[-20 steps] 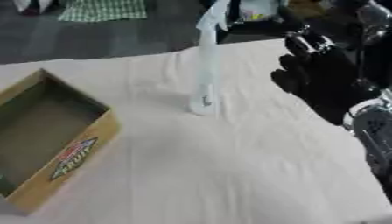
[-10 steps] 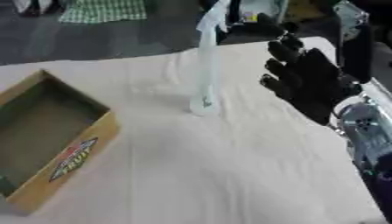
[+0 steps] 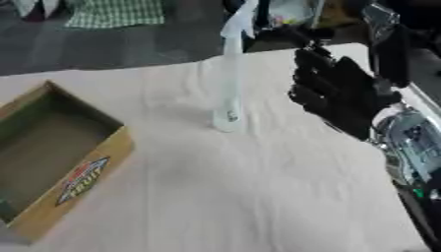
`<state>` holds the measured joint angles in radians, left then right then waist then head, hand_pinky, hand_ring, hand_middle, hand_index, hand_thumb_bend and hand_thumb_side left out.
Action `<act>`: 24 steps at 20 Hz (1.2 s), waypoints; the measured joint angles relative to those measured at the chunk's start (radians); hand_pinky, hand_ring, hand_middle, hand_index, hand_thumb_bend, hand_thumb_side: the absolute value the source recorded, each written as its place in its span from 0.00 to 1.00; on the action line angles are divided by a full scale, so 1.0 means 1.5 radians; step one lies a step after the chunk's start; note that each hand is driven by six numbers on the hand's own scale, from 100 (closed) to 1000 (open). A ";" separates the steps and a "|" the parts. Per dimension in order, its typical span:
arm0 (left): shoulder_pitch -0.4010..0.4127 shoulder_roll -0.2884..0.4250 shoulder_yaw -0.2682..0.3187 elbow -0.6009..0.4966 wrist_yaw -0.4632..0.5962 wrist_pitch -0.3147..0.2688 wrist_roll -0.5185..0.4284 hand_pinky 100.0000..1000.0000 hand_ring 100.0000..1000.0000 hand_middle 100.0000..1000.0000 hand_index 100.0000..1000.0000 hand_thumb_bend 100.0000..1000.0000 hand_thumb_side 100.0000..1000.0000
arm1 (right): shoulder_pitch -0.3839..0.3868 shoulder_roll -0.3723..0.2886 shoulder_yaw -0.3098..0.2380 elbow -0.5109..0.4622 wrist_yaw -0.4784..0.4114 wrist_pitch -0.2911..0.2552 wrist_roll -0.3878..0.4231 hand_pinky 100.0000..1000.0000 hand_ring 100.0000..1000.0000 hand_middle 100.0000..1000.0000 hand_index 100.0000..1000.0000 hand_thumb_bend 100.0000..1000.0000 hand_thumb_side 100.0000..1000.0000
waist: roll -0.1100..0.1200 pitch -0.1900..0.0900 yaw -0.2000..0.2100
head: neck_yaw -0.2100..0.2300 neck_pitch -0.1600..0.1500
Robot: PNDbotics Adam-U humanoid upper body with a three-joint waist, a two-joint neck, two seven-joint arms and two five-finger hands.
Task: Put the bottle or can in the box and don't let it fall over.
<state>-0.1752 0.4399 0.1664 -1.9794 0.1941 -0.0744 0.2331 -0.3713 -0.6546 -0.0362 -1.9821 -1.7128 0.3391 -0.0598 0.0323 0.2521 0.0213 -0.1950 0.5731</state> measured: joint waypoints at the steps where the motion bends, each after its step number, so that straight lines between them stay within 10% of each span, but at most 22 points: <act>1: 0.000 0.000 0.000 0.000 0.000 0.000 0.000 1.00 0.69 0.69 0.85 0.18 0.83 | -0.001 0.000 0.000 0.000 -0.010 0.003 -0.006 0.00 0.05 0.18 1.00 0.14 0.88 | 0.000 0.000 0.000 | 0.000 0.000; 24: 0.000 0.000 -0.002 0.000 0.000 0.001 -0.001 1.00 0.69 0.68 0.85 0.17 0.83 | -0.025 0.020 0.021 0.000 -0.043 0.067 -0.059 0.00 0.05 0.18 1.00 0.27 1.00 | -0.001 0.001 0.007 | -0.007 -0.002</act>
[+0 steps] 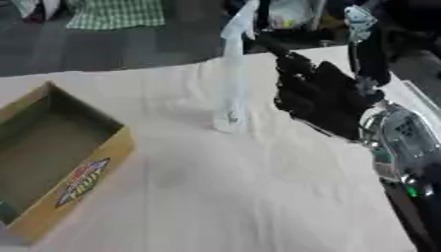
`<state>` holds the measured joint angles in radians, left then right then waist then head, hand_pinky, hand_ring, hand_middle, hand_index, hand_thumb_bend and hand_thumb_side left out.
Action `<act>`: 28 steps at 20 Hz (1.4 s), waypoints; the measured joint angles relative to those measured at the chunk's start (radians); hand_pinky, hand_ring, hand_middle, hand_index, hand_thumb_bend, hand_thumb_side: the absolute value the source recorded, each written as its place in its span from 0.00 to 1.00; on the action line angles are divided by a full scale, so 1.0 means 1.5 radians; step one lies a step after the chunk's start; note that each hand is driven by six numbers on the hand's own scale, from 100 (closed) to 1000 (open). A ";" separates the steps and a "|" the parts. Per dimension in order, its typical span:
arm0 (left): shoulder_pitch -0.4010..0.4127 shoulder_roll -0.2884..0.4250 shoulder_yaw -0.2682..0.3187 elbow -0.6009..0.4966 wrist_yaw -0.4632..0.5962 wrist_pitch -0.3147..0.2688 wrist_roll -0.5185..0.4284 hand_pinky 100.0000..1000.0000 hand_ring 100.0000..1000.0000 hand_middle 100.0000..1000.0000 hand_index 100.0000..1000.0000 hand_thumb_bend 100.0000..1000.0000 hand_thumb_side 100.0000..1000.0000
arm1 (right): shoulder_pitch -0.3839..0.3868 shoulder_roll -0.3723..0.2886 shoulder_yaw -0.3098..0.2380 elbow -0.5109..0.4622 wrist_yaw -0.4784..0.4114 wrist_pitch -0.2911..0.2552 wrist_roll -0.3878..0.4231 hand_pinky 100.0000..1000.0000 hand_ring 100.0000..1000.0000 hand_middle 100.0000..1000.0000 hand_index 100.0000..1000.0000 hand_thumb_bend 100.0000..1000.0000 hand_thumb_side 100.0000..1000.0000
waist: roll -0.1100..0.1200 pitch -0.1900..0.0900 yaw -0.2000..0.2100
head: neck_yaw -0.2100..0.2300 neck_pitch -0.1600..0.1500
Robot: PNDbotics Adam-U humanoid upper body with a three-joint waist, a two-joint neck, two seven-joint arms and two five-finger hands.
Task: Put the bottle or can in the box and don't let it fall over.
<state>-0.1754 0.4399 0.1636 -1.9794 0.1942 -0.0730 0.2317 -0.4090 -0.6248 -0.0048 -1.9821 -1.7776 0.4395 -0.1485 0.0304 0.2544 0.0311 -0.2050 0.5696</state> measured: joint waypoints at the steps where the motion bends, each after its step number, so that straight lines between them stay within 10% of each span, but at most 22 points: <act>1: 0.000 0.000 0.000 0.000 0.000 0.000 0.000 1.00 0.69 0.68 0.85 0.17 0.83 | -0.003 0.002 0.000 0.000 0.000 0.002 -0.002 0.00 0.05 0.18 1.00 0.27 1.00 | 0.000 0.001 0.001 | 0.000 0.000; 28: -0.002 -0.001 0.000 0.000 0.000 0.000 -0.004 1.00 0.69 0.69 0.85 0.17 0.84 | -0.041 -0.022 -0.001 0.065 0.000 0.019 0.032 0.00 0.05 0.18 1.00 0.30 1.00 | 0.012 0.030 0.007 | -0.019 -0.024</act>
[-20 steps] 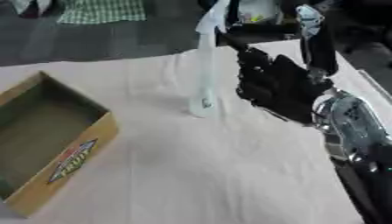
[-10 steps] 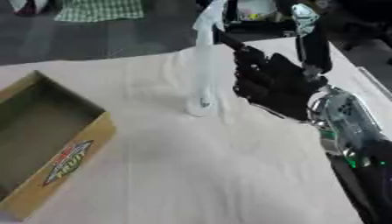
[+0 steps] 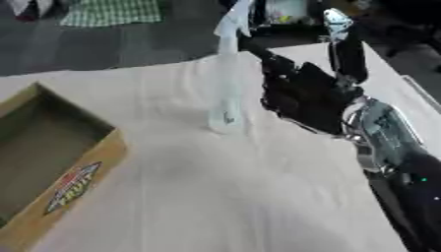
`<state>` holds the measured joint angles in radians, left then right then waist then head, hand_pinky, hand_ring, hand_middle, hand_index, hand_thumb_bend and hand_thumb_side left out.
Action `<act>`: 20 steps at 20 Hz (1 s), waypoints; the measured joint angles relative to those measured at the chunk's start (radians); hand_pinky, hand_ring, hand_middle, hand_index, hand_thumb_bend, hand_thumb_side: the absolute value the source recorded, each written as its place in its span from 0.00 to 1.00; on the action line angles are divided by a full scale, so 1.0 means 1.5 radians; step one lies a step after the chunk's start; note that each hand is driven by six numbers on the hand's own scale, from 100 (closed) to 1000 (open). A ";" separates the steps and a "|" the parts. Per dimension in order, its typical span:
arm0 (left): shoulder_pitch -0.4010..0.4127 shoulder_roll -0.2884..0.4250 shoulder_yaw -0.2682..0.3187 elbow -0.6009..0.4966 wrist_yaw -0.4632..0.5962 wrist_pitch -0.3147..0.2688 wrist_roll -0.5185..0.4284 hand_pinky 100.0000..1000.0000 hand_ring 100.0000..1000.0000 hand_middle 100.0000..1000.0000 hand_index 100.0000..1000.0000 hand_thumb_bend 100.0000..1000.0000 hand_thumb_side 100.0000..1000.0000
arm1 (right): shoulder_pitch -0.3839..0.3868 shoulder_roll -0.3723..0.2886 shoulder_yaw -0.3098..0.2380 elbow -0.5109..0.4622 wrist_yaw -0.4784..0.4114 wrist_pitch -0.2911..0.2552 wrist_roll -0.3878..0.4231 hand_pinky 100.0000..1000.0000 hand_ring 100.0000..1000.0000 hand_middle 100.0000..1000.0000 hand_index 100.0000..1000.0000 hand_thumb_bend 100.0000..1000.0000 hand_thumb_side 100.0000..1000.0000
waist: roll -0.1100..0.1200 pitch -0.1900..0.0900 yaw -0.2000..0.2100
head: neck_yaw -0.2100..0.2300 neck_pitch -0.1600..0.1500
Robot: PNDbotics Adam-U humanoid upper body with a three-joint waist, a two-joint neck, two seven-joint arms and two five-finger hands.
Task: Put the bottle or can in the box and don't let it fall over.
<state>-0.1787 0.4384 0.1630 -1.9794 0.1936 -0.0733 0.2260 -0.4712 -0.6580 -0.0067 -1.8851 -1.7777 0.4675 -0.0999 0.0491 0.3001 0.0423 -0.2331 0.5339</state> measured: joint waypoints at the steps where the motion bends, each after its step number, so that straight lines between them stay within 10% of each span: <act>1: -0.001 0.000 0.000 0.000 0.000 0.000 0.000 1.00 0.69 0.69 0.85 0.17 0.84 | 0.001 -0.002 -0.001 0.002 0.000 0.000 0.003 0.00 0.05 0.18 1.00 0.30 1.00 | 0.001 0.001 0.000 | -0.001 0.000; 20: -0.008 -0.005 -0.004 0.000 -0.001 -0.001 -0.002 1.00 0.69 0.69 0.85 0.16 0.85 | -0.012 -0.028 -0.011 0.035 -0.017 0.006 0.026 0.00 0.04 0.18 1.00 0.31 1.00 | 0.004 0.015 0.004 | -0.016 -0.011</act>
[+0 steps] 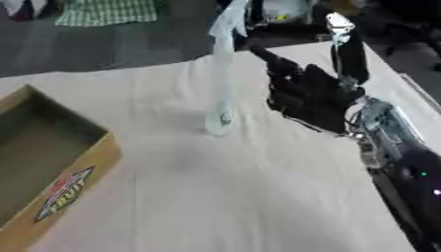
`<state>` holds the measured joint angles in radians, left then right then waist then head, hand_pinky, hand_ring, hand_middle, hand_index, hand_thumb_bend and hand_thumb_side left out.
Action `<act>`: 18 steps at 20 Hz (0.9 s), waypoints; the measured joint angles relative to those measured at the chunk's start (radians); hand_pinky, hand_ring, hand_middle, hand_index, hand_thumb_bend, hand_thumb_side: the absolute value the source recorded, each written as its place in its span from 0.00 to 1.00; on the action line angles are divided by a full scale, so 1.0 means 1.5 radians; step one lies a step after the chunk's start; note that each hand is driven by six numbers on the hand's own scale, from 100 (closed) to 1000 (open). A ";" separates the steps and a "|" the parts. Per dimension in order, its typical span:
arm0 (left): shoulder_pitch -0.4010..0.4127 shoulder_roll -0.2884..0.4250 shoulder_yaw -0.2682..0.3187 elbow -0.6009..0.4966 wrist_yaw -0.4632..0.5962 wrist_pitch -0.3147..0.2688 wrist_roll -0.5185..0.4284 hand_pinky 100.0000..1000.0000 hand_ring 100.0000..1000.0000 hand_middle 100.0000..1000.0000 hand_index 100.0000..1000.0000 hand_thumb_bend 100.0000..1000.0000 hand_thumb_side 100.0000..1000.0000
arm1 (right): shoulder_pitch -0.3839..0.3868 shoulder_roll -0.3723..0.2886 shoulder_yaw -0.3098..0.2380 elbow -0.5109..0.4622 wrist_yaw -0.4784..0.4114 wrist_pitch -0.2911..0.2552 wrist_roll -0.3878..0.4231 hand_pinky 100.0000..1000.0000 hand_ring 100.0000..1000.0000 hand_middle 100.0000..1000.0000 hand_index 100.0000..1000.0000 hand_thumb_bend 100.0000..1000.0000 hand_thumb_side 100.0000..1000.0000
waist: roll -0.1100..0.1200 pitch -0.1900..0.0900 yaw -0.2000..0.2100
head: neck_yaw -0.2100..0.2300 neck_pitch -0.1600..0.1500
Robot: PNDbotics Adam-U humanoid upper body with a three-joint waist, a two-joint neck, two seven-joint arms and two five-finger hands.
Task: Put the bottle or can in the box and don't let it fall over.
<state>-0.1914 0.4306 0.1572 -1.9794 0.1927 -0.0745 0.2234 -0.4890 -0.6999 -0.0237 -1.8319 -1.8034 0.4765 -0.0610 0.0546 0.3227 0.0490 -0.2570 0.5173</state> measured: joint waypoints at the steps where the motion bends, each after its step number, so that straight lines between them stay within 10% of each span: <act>1: -0.001 0.000 0.000 0.000 0.000 0.000 0.000 1.00 0.69 0.69 0.85 0.16 0.85 | -0.003 0.000 0.000 0.002 -0.002 0.001 0.001 0.00 0.04 0.18 1.00 0.31 1.00 | 0.000 0.001 0.000 | -0.002 0.000; 18: -0.008 0.000 0.000 0.000 0.000 -0.001 -0.003 1.00 0.68 0.69 0.85 0.16 0.85 | -0.036 -0.012 0.000 0.030 -0.036 0.013 -0.003 0.00 0.04 0.17 1.00 0.32 1.00 | -0.001 0.011 0.009 | -0.024 -0.001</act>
<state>-0.2032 0.4305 0.1565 -1.9794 0.1927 -0.0765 0.2184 -0.5427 -0.7174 -0.0237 -1.7863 -1.8571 0.4955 -0.0648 0.0535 0.3386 0.0630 -0.2923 0.5156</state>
